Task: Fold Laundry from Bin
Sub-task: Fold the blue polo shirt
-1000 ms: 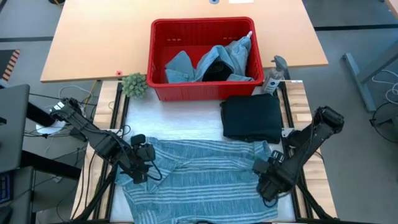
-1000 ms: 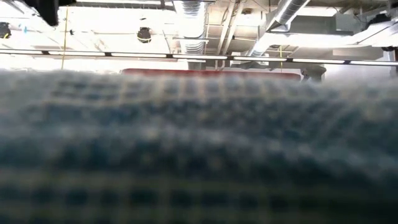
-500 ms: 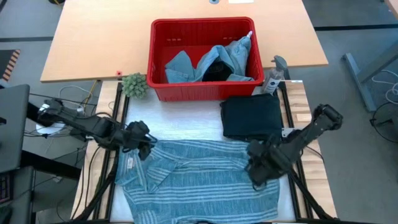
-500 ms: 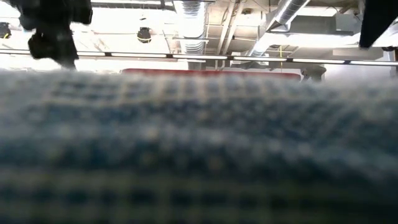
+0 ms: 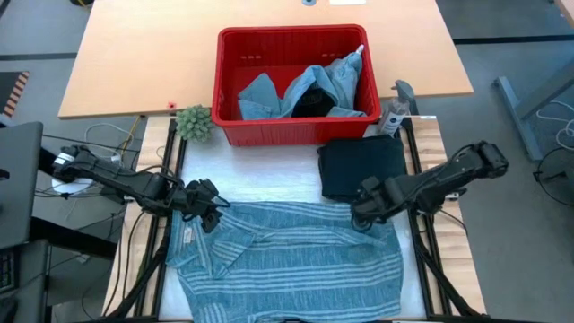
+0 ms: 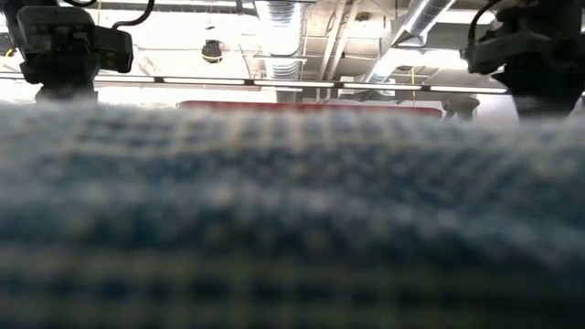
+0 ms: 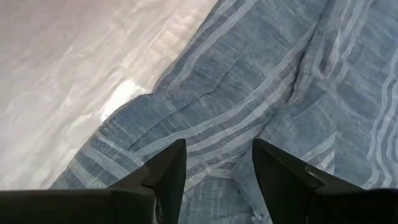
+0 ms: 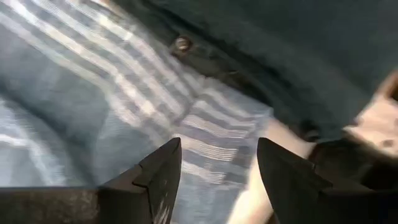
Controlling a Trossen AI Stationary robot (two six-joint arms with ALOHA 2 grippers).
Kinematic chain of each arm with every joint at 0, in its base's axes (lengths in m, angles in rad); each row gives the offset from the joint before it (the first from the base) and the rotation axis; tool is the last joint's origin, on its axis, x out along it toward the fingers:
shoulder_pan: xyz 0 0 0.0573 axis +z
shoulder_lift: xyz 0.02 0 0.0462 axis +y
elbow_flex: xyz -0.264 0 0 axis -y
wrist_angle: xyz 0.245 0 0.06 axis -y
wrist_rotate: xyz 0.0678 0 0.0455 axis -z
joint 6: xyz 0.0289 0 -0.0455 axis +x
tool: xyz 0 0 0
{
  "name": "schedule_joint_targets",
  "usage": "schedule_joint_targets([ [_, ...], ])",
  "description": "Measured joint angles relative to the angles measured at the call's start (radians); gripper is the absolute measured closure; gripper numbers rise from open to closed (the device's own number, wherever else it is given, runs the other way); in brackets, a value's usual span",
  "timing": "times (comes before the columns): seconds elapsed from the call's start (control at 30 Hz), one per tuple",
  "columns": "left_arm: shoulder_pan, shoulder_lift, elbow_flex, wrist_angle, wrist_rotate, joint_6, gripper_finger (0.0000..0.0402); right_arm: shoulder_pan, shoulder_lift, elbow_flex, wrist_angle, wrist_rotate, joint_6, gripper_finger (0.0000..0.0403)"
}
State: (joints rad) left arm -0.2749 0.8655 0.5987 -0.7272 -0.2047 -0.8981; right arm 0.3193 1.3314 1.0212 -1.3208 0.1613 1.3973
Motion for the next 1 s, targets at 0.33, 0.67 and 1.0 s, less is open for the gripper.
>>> schedule_joint_targets([
  [0.33,0.000,0.000,0.000,0.002,0.007,0.004,0.0230,-0.019,-0.038,-0.089,0.093,-0.089,0.095,0.0168],
  [0.67,0.000,0.000,0.000,0.005,-0.051,0.005,0.0230,-0.039,-0.036,-0.197,0.167,-0.103,0.142,0.0201],
  [1.0,0.000,0.056,-0.076,0.059,-0.110,0.010,0.0230,-0.093,-0.036,-0.257,0.162,-0.107,0.157,0.0383],
])
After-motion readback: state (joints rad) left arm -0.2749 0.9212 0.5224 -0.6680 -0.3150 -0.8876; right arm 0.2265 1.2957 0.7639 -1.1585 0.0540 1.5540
